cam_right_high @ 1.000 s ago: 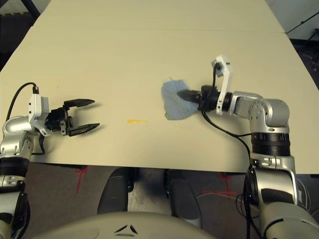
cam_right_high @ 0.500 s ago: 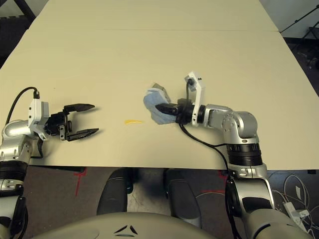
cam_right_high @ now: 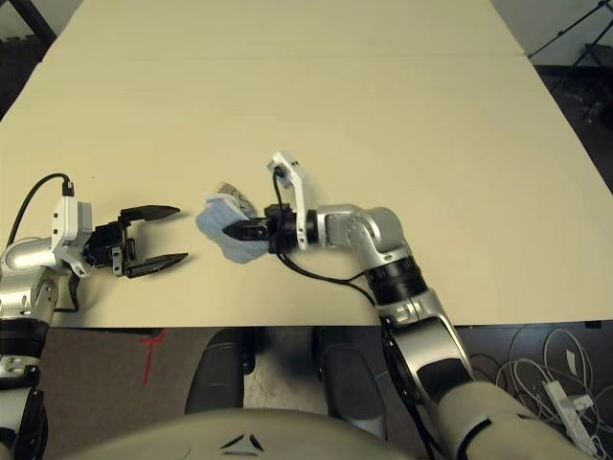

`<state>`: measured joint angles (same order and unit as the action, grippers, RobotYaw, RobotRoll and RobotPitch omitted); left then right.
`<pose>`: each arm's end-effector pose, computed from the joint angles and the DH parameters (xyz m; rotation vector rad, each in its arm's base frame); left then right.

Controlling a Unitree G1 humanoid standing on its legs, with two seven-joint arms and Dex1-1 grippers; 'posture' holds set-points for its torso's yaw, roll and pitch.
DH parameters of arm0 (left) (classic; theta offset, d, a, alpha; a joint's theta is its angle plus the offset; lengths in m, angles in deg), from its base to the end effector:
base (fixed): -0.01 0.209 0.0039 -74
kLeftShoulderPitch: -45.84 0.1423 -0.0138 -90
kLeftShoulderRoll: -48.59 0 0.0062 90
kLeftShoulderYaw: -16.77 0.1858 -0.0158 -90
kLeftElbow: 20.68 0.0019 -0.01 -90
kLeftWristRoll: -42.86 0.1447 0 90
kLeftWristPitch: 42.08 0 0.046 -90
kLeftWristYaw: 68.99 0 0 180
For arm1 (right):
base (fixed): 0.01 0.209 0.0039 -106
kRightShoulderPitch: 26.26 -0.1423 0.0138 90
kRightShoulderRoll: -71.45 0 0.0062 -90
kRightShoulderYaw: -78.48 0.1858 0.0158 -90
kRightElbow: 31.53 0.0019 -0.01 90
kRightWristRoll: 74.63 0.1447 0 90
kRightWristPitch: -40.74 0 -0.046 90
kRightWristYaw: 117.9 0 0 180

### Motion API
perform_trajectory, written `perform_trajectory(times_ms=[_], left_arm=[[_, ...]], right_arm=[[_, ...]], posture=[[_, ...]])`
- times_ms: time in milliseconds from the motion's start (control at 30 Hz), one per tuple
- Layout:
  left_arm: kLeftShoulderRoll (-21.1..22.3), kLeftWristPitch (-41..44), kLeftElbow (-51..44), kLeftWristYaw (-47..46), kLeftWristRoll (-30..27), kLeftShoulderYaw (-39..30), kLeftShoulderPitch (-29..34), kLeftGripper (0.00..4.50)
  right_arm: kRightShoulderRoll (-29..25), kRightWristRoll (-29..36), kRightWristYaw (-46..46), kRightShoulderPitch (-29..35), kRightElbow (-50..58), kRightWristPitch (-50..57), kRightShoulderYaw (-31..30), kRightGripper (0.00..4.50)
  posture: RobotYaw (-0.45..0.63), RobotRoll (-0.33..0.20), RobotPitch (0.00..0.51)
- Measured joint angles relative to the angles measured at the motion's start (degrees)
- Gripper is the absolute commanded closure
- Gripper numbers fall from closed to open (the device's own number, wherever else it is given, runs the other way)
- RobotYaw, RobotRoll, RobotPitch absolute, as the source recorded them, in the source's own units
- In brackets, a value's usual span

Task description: Wipe the water off the table with a rag.

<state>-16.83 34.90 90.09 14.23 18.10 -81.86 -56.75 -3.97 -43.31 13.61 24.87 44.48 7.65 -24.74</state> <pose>0.2386 0.3240 0.1142 0.3474 0.0029 -1.1799 0.2935 -0.0530 0.1183 0.4053 0.6065 1.4276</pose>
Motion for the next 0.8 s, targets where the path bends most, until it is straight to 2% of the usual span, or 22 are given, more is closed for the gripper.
perform_trajectory(times_ms=[200,333,500,600,700,800], left_arm=[[0.16,0.09,-0.23,-0.58,-0.01,-0.28,0.38,0.00],[0.06,0.09,-0.73,-0.94,0.00,-0.25,0.34,0.00],[-0.32,0.04,-0.32,-1.00,0.01,-0.02,-0.39,0.00],[-0.83,-0.13,0.65,-0.90,0.08,0.40,-1.18,0.00],[-1.24,-0.43,1.67,-0.81,0.13,0.74,-2.64,0.00],[-1.34,-0.97,3.03,-0.40,0.17,0.83,-3.26,0.00]], right_arm=[[-0.30,-1.28,-2.45,-0.54,-0.92,-2.23,-2.14,4.48],[-4.32,-1.00,-4.79,0.10,0.11,-3.45,-2.04,4.48],[-13.55,0.18,-7.95,0.55,0.55,-4.34,1.00,4.48],[-22.50,0.94,-10.00,2.52,1.12,-4.43,4.56,4.48],[-29.26,1.35,-11.85,4.74,1.82,-4.16,7.34,4.48],[-33.29,1.96,-13.16,6.64,2.33,-3.73,9.46,4.48]], posture=[[0.28,0.000,0.264],[0.27,0.000,0.262],[0.26,0.000,0.262],[0.23,0.000,0.260],[0.21,0.000,0.257],[0.19,0.000,0.254]])
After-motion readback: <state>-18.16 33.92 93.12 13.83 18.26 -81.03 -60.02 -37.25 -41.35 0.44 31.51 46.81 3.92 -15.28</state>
